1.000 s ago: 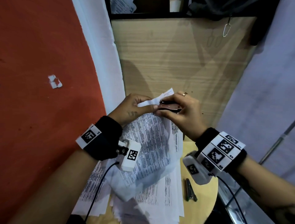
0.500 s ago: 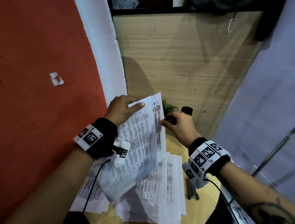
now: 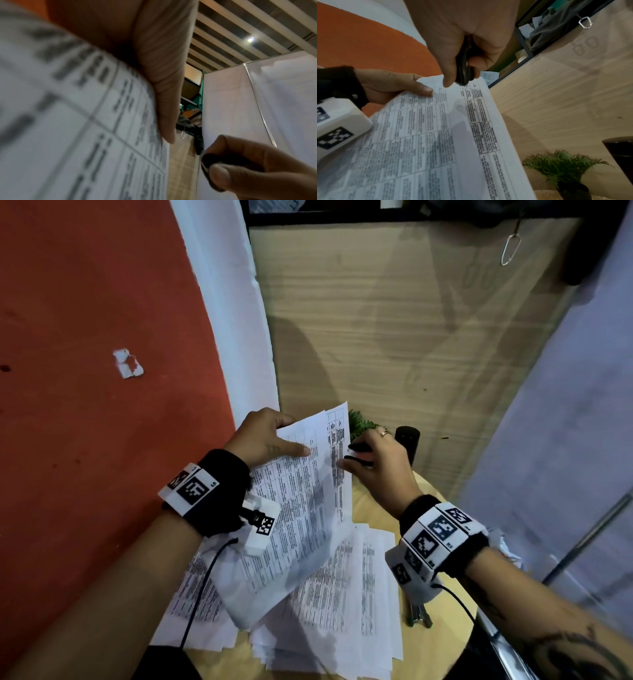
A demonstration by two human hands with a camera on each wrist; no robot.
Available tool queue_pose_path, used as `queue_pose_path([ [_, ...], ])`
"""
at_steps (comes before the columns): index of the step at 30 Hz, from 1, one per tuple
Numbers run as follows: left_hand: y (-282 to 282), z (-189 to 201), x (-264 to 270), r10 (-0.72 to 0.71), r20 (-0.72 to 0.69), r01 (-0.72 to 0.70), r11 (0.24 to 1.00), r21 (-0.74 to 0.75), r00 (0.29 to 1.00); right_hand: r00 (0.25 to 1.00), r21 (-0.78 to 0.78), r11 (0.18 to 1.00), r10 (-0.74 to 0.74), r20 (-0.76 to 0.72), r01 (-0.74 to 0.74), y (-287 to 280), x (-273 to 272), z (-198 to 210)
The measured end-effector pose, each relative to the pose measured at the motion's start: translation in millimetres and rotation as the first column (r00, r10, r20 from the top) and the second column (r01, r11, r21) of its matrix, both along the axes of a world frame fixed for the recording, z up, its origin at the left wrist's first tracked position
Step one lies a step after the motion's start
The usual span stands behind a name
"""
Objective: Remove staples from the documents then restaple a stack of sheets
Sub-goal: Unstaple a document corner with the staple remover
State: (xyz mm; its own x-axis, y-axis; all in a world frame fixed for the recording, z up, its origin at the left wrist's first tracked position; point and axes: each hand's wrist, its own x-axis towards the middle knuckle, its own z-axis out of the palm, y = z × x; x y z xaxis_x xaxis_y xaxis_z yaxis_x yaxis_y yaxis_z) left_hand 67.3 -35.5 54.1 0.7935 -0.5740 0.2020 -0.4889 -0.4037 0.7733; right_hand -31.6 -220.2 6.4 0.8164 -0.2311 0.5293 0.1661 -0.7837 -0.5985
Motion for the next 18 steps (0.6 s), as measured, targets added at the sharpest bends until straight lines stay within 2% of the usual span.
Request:
queue_pose_path([
  [4, -1, 0, -3, 0.001, -0.025, -0.002, 1.000, -0.031, 1.000, 0.999, -0.086, 0.996, -0.031, 0.035, 0.034, 5, -10, 11],
  [10, -4, 4, -7, 0.003, 0.007, -0.003, 1.000, -0.020, 1.000, 0.999, -0.063, 0.997, -0.031, 0.023, 0.033, 6, -11, 18],
  [15, -1, 9, -13, -0.020, -0.040, 0.020, 1.000, 0.000, 0.999, 1.000, -0.023, 1.000, 0.000, 0.006, 0.000, 5, -8, 18],
  [18, 1, 13, -15, -0.053, -0.050, 0.055, 0.998, 0.039, 0.997, 0.998, -0.043, 0.998, 0.043, 0.052, -0.041, 7, -6, 18],
])
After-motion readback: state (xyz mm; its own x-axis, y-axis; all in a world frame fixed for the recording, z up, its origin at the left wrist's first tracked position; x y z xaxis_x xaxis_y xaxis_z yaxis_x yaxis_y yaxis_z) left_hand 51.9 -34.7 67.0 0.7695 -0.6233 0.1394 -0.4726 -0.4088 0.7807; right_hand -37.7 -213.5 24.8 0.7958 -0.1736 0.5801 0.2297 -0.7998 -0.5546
